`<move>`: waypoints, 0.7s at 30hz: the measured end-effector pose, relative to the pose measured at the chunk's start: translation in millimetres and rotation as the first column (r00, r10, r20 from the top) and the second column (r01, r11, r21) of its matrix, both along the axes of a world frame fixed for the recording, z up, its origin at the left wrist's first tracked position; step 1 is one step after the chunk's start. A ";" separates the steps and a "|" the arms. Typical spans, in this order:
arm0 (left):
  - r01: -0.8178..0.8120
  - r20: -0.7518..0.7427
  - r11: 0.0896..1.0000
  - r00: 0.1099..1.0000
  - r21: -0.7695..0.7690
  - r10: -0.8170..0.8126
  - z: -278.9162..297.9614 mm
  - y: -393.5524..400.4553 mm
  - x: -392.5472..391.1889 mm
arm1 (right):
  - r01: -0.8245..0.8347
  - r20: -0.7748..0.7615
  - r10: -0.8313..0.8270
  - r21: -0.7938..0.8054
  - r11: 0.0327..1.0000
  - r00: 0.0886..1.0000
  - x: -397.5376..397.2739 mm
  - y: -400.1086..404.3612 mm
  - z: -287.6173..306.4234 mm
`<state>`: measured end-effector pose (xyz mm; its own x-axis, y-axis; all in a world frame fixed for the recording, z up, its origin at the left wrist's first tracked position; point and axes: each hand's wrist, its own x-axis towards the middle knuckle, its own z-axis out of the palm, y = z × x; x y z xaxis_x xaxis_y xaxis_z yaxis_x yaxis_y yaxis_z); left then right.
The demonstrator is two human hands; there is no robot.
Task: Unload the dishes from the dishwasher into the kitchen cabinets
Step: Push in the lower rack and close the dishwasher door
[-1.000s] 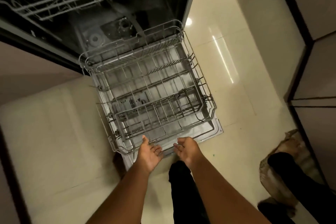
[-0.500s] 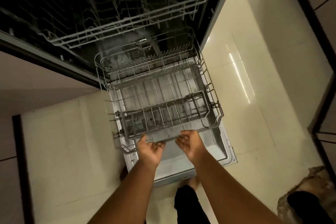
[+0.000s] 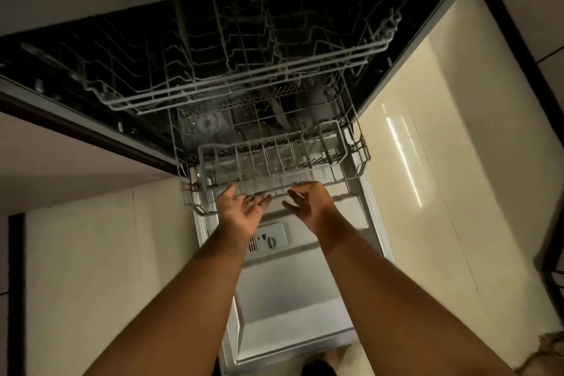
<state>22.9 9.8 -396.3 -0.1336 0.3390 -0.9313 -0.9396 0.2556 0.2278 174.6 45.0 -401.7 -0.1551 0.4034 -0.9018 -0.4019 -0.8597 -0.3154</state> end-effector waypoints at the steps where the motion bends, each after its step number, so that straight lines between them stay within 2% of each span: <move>1: -0.002 -0.004 1.000 1.000 0.021 0.002 0.6 8.5 -5.1 | -0.024 -0.007 0.024 0.021 0.999 1.000 -6.4 8.9 1.8; 6: 0.074 -0.057 0.991 0.996 0.115 -0.068 6.2 44.6 -19.0 | -0.065 -0.025 0.068 0.097 0.993 0.997 -27.6 49.6 2.2; 9: 0.046 -0.032 0.985 0.999 0.167 -0.041 6.3 70.7 -32.4 | -0.045 -0.056 0.053 0.133 0.990 0.997 -37.8 72.9 3.1; 12: 0.054 -0.062 0.971 0.997 0.231 -0.041 9.0 98.0 -43.5 | -0.106 -0.070 0.122 0.199 0.974 0.990 -46.7 94.1 6.0; 17: 0.142 -0.151 0.954 0.983 0.265 -0.105 5.5 92.9 -60.8 | -0.293 0.089 0.279 0.275 0.916 0.956 -50.0 97.1 11.1; 21: 0.257 -0.184 0.949 0.957 0.185 -0.223 7.5 58.9 -57.6 | -0.282 0.122 0.260 0.235 0.930 0.958 -32.6 77.2 16.4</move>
<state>-34.6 68.7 -388.8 -0.1654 0.5604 -0.8116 -0.8032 0.4010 0.4405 142.0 122.1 -385.3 -0.2156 0.5688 -0.7937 -0.1258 -0.8222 -0.5551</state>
